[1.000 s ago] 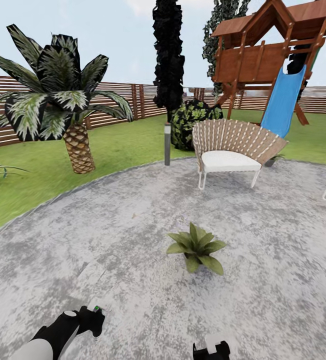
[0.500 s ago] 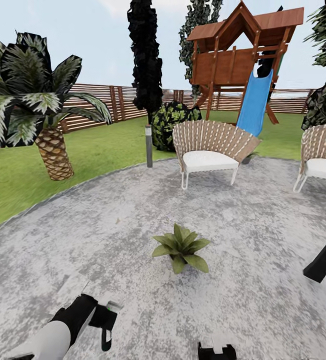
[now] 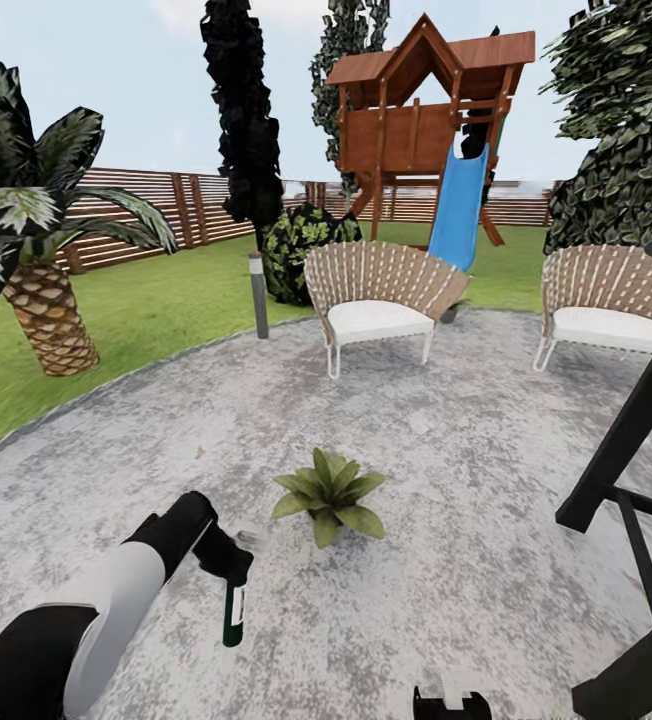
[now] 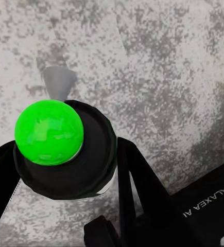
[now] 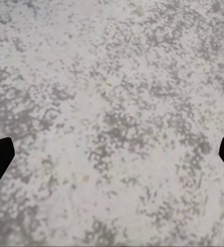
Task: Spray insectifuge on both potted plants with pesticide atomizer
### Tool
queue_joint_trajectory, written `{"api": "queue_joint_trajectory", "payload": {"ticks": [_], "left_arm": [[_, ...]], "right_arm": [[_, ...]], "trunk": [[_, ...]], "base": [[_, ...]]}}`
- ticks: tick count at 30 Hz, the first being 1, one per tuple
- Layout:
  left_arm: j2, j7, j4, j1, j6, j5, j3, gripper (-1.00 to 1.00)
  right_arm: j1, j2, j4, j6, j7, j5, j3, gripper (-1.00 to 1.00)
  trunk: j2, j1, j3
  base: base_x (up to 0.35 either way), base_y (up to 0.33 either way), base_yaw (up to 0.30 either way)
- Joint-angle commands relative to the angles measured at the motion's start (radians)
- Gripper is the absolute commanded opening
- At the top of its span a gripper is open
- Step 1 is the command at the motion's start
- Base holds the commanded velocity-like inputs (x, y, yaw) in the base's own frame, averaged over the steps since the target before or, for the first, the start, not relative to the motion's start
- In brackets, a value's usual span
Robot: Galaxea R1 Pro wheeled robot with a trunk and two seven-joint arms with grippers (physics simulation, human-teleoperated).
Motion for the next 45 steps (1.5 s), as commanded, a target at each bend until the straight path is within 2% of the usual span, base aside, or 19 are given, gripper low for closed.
{"api": "queue_joint_trajectory", "payload": {"ticks": [1, 5, 7, 15, 20, 23, 37, 45], "left_arm": [[0.001, -0.009, -0.008, -0.002, 0.007, -0.008, -0.004, -1.0], [0.002, -0.008, -0.015, 0.001, 0.012, -0.012, -0.007, -1.0], [0.003, -0.009, -0.016, 0.005, 0.012, -0.027, -0.006, -1.0], [0.003, -0.008, -0.016, 0.01, 0.013, -0.039, -0.009, -1.0], [0.001, -0.008, -0.016, 0.014, 0.013, -0.037, -0.071, -1.0], [-0.002, -0.008, -0.016, 0.016, 0.013, -0.036, -0.08, -1.0], [-0.004, -0.01, -0.016, 0.016, 0.013, -0.031, -0.084, -1.0], [-0.013, -0.01, -0.012, 0.017, 0.011, -0.03, -0.083, -1.0]], "right_arm": [[-0.001, -0.001, 0.001, -0.003, -0.002, 0.011, -0.008, 1.0], [0.001, -0.003, 0.001, -0.005, 0.001, 0.012, -0.007, 1.0], [0.001, -0.003, 0.001, -0.006, 0.0, 0.012, -0.007, 1.0], [0.001, -0.005, 0.0, -0.005, -0.004, 0.01, -0.009, 1.0], [0.001, -0.006, 0.0, -0.005, -0.004, 0.01, -0.009, 1.0], [0.001, -0.007, 0.0, -0.005, -0.004, 0.01, -0.009, 1.0], [0.001, -0.008, 0.0, -0.005, -0.004, 0.01, -0.009, 1.0], [0.001, -0.014, 0.0, -0.005, -0.001, 0.011, -0.008, 1.0]], "trunk": [[0.0, 0.0, -0.001], [0.0, 0.0, -0.001], [0.0, 0.0, -0.001], [0.0, 0.0, -0.001], [0.0, 0.0, -0.001], [0.0, 0.0, -0.001], [0.0, 0.0, -0.001], [0.0, 0.0, -0.001]], "base": [[0.0, 0.0, -0.035], [0.0, 0.0, -0.01], [0.102, 0.0, -0.001], [0.279, 0.081, -0.083], [0.102, 0.299, -0.253], [0.015, 0.328, -0.265], [0.001, 0.056, -0.263], [0.0, 0.0, -0.057]]}}
